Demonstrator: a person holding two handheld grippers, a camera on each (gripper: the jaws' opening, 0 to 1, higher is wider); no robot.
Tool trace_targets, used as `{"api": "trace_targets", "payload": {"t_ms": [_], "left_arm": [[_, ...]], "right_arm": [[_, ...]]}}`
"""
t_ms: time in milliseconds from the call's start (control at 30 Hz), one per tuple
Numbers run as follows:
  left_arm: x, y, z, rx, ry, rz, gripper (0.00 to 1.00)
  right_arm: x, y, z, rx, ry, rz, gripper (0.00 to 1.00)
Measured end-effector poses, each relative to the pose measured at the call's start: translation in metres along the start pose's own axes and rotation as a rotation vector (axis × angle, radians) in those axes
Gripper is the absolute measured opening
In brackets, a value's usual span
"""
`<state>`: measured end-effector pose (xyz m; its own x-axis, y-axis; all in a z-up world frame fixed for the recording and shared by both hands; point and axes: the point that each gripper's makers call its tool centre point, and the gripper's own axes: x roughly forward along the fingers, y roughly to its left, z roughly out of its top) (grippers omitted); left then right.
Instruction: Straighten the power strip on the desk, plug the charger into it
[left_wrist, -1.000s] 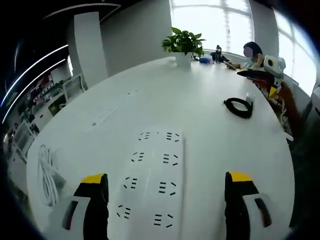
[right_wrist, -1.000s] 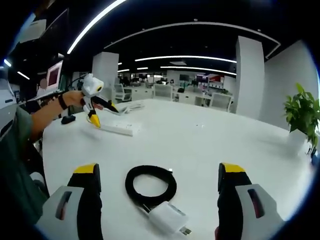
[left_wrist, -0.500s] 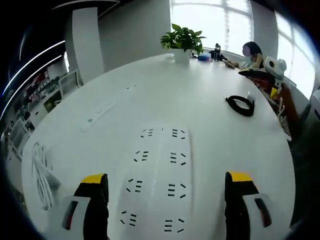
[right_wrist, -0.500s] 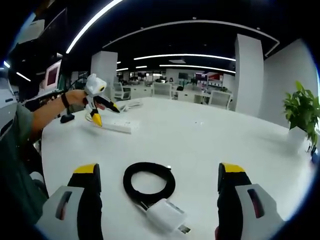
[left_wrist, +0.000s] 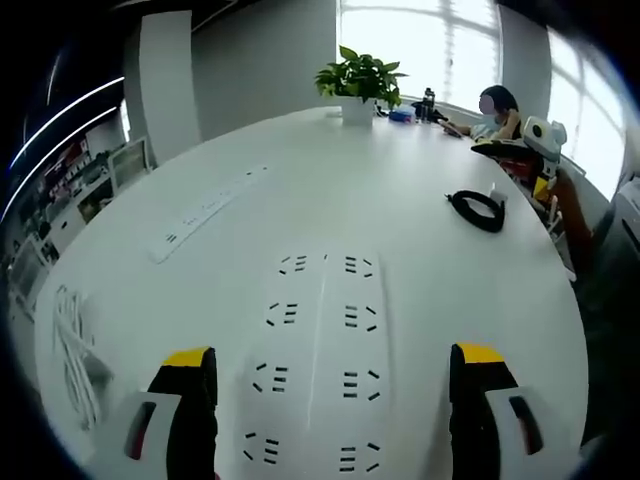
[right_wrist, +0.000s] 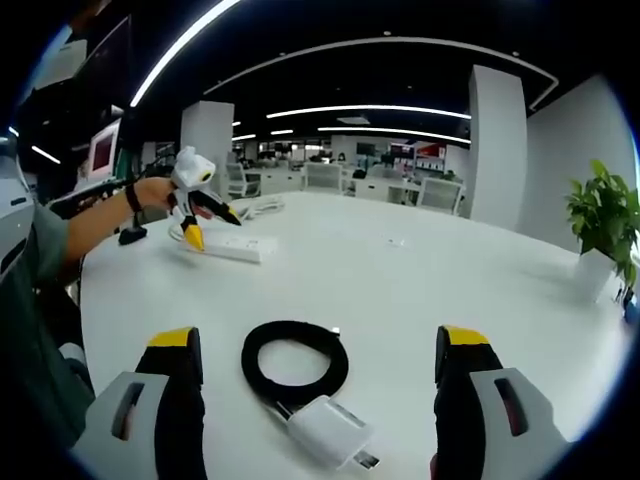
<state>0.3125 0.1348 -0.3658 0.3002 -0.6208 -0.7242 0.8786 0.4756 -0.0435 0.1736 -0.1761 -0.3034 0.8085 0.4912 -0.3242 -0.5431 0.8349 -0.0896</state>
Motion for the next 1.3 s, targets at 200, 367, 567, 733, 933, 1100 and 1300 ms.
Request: {"api": "trace_targets", "payload": {"t_ms": [200, 367, 567, 733, 933, 1100, 1300], "left_arm": [[0.005, 0.004, -0.003, 0.000, 0.018, -0.013, 0.99], [0.010, 0.007, -0.008, 0.006, 0.038, -0.017, 0.99], [0.012, 0.008, -0.011, 0.000, 0.043, -0.015, 0.95], [0.016, 0.010, -0.014, 0.006, 0.056, -0.014, 0.95], [0.018, 0.012, -0.016, 0.005, 0.060, -0.005, 0.88], [0.019, 0.011, -0.017, -0.001, 0.055, -0.004, 0.88], [0.019, 0.012, -0.015, 0.009, 0.048, -0.003, 0.82]], "right_arm": [[0.000, -0.002, -0.002, 0.007, 0.004, -0.005, 0.97], [0.000, -0.004, -0.005, 0.012, 0.010, -0.011, 0.97], [0.002, -0.004, -0.004, 0.032, -0.004, 0.001, 0.96], [0.002, -0.004, -0.005, 0.030, 0.001, -0.001, 0.96], [0.002, -0.005, -0.006, 0.032, 0.004, -0.008, 0.96], [0.000, -0.006, -0.007, 0.036, 0.005, -0.014, 0.96], [-0.001, -0.007, -0.009, 0.039, 0.006, -0.019, 0.96]]}}
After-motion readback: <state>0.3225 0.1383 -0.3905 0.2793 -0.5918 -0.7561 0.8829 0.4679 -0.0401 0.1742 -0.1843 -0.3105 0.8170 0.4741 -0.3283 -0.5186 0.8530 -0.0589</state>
